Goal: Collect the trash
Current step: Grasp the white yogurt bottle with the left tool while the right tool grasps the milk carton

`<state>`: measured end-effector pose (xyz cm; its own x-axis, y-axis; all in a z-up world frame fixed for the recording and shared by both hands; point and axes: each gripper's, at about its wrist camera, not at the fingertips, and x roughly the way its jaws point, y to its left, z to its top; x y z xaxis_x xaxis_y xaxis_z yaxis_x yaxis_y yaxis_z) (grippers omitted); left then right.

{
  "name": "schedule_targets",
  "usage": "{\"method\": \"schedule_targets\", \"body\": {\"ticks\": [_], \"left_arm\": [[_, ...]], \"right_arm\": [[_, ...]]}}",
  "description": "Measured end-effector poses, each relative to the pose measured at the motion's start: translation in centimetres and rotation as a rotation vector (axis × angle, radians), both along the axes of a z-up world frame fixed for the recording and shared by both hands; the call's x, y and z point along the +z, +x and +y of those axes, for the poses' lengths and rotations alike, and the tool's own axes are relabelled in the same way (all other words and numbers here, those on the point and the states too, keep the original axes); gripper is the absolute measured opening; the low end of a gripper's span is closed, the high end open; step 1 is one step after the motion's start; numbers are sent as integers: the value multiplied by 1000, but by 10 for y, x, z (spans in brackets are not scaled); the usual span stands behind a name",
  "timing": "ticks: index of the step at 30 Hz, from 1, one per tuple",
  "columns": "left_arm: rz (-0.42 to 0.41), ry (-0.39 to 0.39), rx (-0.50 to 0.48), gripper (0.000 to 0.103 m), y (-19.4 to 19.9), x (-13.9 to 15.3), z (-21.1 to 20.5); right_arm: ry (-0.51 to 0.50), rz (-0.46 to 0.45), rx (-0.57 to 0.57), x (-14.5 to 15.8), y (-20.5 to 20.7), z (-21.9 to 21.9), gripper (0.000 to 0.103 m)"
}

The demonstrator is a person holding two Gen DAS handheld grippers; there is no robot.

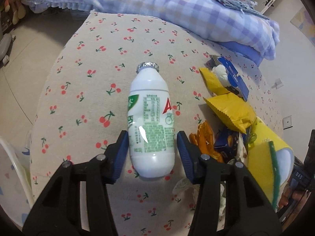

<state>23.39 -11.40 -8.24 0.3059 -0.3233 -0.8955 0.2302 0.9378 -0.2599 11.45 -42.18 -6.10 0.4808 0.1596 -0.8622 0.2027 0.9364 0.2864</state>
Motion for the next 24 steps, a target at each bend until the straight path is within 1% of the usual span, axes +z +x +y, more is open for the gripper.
{"method": "schedule_targets", "body": {"ticks": [1, 2, 7, 9, 11, 13, 19, 24], "left_arm": [[-9, 15, -8, 52, 0, 1, -3], [-13, 26, -9, 47, 1, 0, -4], [-26, 48, -15, 47, -3, 2, -4], [-27, 61, -23, 46, -8, 3, -2], [-29, 69, -28, 46, -13, 5, 2], [-32, 74, -31, 46, -19, 8, 6], [-38, 66, -27, 46, -37, 20, 21], [-34, 29, 3, 46, -50, 33, 42]], "right_arm": [[-9, 5, 12, -2, 1, 3, 64], [-15, 5, 25, -4, 2, 5, 64], [-47, -11, 59, -2, 2, 10, 65], [-63, -7, 86, -1, 3, 14, 72], [-92, -6, 104, -2, 3, 18, 75], [-106, 1, 120, -3, 3, 22, 75], [-255, 63, 179, -21, 5, 41, 75], [-277, 31, 185, -22, 9, 46, 76]]}}
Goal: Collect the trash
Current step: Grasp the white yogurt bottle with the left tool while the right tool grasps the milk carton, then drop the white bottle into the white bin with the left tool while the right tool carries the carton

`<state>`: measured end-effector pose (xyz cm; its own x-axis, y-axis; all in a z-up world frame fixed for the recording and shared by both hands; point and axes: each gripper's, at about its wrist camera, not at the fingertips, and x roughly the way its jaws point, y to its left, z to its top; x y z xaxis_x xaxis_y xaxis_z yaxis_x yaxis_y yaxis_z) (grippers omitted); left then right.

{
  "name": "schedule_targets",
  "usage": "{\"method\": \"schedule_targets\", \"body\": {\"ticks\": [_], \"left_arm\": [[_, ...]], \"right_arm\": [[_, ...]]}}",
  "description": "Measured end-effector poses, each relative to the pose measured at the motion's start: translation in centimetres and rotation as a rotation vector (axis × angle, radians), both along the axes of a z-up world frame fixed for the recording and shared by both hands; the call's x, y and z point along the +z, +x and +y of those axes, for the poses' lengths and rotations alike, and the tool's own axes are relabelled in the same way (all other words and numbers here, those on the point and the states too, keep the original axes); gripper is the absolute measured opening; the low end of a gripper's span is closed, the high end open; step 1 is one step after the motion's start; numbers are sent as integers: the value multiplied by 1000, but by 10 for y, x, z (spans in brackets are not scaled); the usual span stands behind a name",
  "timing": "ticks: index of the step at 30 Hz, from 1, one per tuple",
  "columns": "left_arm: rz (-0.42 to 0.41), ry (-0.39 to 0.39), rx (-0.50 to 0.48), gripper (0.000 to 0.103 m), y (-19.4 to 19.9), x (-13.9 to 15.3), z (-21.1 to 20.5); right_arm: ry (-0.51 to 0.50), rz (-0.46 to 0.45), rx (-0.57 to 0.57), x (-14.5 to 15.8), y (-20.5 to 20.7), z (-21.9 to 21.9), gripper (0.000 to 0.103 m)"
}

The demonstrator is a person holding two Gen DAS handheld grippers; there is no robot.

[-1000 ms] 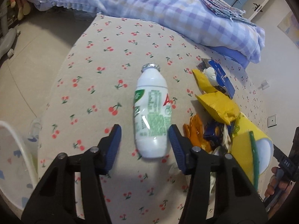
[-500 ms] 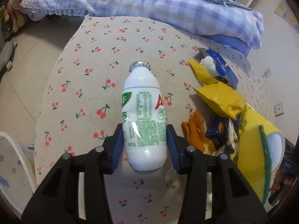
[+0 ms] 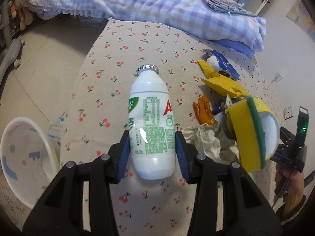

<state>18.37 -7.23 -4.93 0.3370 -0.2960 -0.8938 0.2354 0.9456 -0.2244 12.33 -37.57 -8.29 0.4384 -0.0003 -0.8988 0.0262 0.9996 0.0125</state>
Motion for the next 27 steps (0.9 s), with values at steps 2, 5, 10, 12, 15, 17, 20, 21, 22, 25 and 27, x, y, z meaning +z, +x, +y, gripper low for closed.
{"method": "schedule_targets", "body": {"ticks": [2, 5, 10, 12, 15, 17, 20, 21, 22, 25, 27], "left_arm": [[-4, -2, 9, 46, -5, 4, 6], [-11, -5, 21, 46, -13, 8, 14], [-31, -7, 33, 46, -27, 18, 30], [-35, -9, 41, 46, -32, 22, 37], [-43, -7, 45, 46, -39, 26, 44], [-53, -2, 46, 46, -45, 30, 49], [-68, 4, 42, 46, -52, 35, 55], [-71, 6, 42, 46, -54, 36, 57], [-76, 8, 43, 46, -56, 37, 60], [-87, 6, 47, 46, -61, 39, 67], [-95, -1, 55, 46, -64, 40, 74]], "right_arm": [[6, -10, -3, -1, -1, -1, 75], [6, -22, -28, 1, -6, -3, 67], [-4, -44, -60, 19, -22, -5, 61], [-5, -62, -77, 30, -31, -7, 60], [-10, -95, -92, 46, -44, -6, 59], [-8, -115, -102, 57, -51, -5, 59], [3, -157, -110, 76, -65, -1, 59], [8, -173, -109, 84, -70, 1, 59], [9, -184, -108, 89, -74, 3, 59], [16, -214, -95, 104, -84, 13, 59], [32, -226, -88, 112, -88, 22, 59]]}}
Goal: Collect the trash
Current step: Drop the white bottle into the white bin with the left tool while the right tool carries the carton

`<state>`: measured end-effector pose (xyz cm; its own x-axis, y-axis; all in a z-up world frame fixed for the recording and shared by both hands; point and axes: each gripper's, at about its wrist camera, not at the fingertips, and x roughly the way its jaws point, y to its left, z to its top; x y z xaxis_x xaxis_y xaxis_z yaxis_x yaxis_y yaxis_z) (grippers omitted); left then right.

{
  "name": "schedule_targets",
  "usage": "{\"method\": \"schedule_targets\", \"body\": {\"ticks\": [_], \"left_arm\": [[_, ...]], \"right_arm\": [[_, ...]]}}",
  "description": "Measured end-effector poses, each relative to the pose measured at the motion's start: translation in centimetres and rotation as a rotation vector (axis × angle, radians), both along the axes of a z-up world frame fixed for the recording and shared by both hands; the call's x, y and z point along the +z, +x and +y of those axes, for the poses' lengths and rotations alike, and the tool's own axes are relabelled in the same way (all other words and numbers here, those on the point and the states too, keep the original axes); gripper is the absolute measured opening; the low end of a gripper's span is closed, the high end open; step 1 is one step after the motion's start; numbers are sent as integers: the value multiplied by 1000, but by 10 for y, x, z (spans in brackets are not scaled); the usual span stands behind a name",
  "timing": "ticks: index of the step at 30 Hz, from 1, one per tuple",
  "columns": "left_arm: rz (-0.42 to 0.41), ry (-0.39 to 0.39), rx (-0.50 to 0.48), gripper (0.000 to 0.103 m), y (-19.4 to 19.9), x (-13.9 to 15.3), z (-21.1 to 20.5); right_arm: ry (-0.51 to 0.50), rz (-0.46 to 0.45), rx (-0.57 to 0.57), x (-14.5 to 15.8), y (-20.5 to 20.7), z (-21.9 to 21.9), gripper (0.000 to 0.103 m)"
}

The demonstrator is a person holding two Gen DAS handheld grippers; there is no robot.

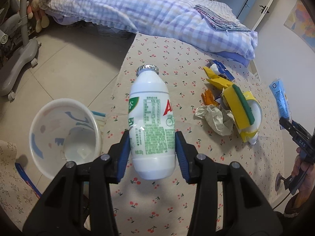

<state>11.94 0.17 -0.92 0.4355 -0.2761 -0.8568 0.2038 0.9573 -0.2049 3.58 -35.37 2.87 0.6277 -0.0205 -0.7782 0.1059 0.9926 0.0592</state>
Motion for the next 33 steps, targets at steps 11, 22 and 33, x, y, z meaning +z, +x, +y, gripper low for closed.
{"method": "schedule_targets", "body": {"ticks": [11, 22, 33], "left_arm": [[-15, 60, 69, 46, -5, -2, 53], [102, 106, 247, 46, 24, -51, 135], [262, 121, 225, 46, 34, -97, 135]], "right_arm": [[60, -30, 177, 22, 12, 92, 59], [107, 92, 373, -9, 58, 200, 59], [105, 210, 432, -51, 82, 251, 59]]}}
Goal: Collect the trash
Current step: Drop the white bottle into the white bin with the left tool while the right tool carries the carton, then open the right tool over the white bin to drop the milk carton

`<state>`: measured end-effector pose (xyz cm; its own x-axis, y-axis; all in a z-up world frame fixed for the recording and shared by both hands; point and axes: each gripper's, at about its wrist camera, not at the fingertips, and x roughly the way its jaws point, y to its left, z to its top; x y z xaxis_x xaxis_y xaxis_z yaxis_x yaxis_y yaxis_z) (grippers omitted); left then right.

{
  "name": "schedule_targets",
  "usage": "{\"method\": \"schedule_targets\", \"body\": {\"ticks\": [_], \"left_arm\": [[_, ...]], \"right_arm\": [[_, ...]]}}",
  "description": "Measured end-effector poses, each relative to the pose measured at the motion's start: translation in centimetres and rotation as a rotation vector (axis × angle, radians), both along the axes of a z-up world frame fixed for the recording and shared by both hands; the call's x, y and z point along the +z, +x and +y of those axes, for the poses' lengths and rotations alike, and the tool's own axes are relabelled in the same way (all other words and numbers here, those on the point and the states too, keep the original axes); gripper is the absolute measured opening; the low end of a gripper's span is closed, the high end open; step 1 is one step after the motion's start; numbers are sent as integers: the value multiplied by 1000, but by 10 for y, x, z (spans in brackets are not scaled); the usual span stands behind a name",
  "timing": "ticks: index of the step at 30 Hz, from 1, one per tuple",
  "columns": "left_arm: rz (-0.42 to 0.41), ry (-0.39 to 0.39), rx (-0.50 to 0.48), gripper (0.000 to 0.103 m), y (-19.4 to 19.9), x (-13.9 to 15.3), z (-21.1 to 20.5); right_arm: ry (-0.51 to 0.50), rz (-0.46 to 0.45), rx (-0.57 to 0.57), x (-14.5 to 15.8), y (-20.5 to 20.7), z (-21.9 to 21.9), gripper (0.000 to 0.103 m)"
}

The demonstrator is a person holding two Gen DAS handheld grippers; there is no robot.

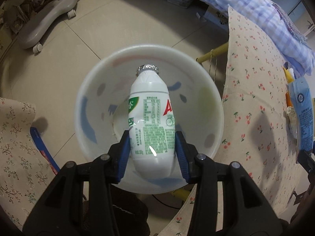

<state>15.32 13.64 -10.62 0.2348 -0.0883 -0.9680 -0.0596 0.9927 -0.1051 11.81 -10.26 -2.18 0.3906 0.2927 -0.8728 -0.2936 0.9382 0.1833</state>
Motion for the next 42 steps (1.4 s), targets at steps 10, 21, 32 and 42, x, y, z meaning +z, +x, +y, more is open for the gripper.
{"method": "schedule_targets", "body": {"ticks": [10, 21, 32, 42], "left_arm": [[-27, -33, 30, 64, 1, 5, 6], [-151, 126, 131, 96, -35, 60, 44], [-139, 157, 249, 96, -52, 60, 82], [-157, 123, 270, 96, -59, 66, 100]], "right_arm": [[9, 24, 10, -5, 3, 12, 59], [59, 50, 61, -7, 14, 54, 59], [59, 82, 163, -23, 24, 124, 59], [89, 19, 179, -13, 22, 141, 87]]}}
